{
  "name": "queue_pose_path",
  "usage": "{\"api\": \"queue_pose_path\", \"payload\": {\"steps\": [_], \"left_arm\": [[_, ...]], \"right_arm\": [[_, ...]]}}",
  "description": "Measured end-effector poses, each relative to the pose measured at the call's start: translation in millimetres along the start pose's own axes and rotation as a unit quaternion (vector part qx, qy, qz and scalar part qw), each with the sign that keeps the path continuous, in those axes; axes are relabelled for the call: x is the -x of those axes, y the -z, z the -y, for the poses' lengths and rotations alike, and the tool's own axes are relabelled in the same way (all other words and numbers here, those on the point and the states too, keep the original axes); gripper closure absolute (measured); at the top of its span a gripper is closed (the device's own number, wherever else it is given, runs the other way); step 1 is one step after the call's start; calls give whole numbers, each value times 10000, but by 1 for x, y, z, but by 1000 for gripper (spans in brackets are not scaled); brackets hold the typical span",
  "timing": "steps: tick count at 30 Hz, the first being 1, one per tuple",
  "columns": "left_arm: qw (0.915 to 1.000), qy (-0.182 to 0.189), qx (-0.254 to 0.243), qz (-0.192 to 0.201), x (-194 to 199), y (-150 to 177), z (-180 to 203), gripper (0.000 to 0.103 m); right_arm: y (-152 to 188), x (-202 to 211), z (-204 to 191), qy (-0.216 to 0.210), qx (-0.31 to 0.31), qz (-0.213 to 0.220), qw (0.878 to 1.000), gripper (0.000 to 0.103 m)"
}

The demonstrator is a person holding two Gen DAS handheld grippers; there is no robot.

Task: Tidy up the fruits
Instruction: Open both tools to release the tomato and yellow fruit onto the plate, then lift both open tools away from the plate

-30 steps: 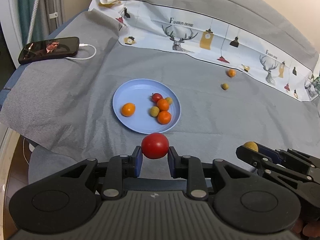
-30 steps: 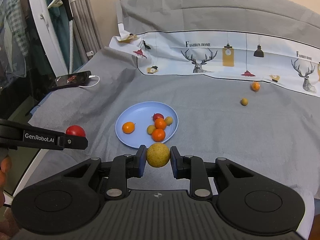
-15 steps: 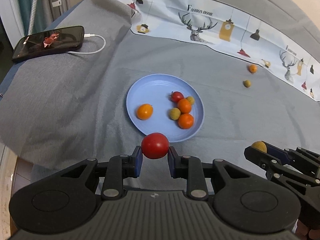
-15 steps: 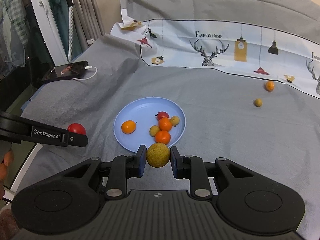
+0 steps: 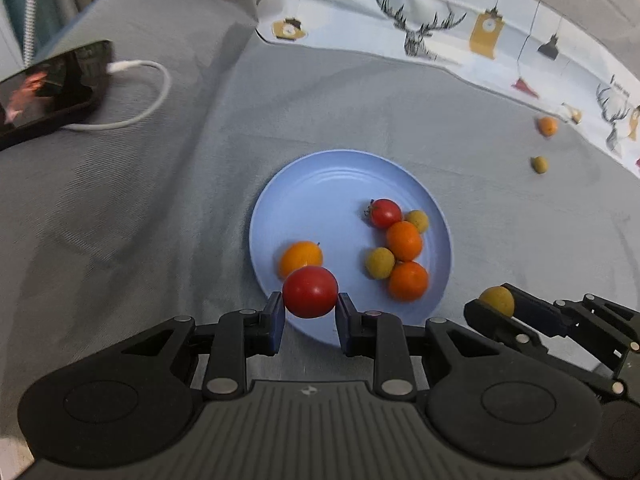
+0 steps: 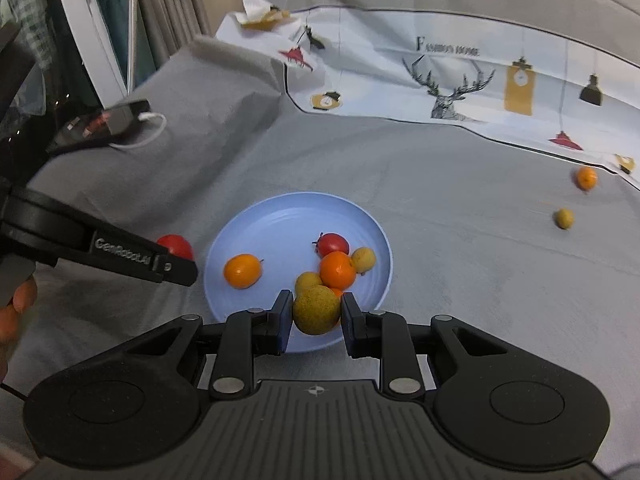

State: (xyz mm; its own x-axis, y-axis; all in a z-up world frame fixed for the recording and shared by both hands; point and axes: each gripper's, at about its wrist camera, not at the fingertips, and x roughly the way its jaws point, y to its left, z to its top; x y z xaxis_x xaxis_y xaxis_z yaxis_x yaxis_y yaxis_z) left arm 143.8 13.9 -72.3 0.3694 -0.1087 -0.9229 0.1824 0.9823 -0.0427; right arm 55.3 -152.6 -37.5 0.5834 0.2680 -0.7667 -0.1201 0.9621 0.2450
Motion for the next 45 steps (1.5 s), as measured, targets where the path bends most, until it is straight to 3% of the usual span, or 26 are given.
{"api": "queue_pose_path", "payload": {"steps": [8, 9, 11, 12, 13, 14, 16, 23, 29, 37, 45], "left_arm": [[9998, -96, -149, -69, -45, -28, 4, 73], [9998, -103, -156, -38, -48, -31, 4, 68], [9998, -83, -189, 68, -49, -36, 4, 35], [9996, -101, -186, 174, -46, -38, 4, 11], [9993, -124, -182, 316, -42, -39, 4, 1], [9988, -130, -206, 428, -37, -39, 4, 1], [9983, -117, -300, 486, -27, -37, 6, 1], [9990, -174, 11, 407, 15, 4, -6, 0], [9990, -168, 228, 353, 52, 53, -6, 0], [9976, -119, 161, 657, 92, 104, 10, 0], [9941, -107, 8, 1077, 127, 130, 28, 0]], "right_arm": [[-13, -52, 4, -62, 100, -194, 9997, 76], [-15, -58, 3, -80, 124, -192, 9997, 76], [-19, -67, 2, -174, 195, -191, 9995, 76], [-22, -71, 1, -222, 243, -201, 9993, 73], [-24, -74, 0, -252, 303, -222, 9990, 61], [-26, -76, -1, -239, 356, -226, 9988, 45], [-27, -71, -3, -124, 406, -155, 9990, 32], [-3, -25, 1, 121, 278, -284, 9991, 11], [24, 26, -1, 259, -135, -314, 9991, 4], [49, 95, -24, 425, 131, 382, 9983, 1], [68, 136, -28, 584, 159, 809, 9949, 1]]}}
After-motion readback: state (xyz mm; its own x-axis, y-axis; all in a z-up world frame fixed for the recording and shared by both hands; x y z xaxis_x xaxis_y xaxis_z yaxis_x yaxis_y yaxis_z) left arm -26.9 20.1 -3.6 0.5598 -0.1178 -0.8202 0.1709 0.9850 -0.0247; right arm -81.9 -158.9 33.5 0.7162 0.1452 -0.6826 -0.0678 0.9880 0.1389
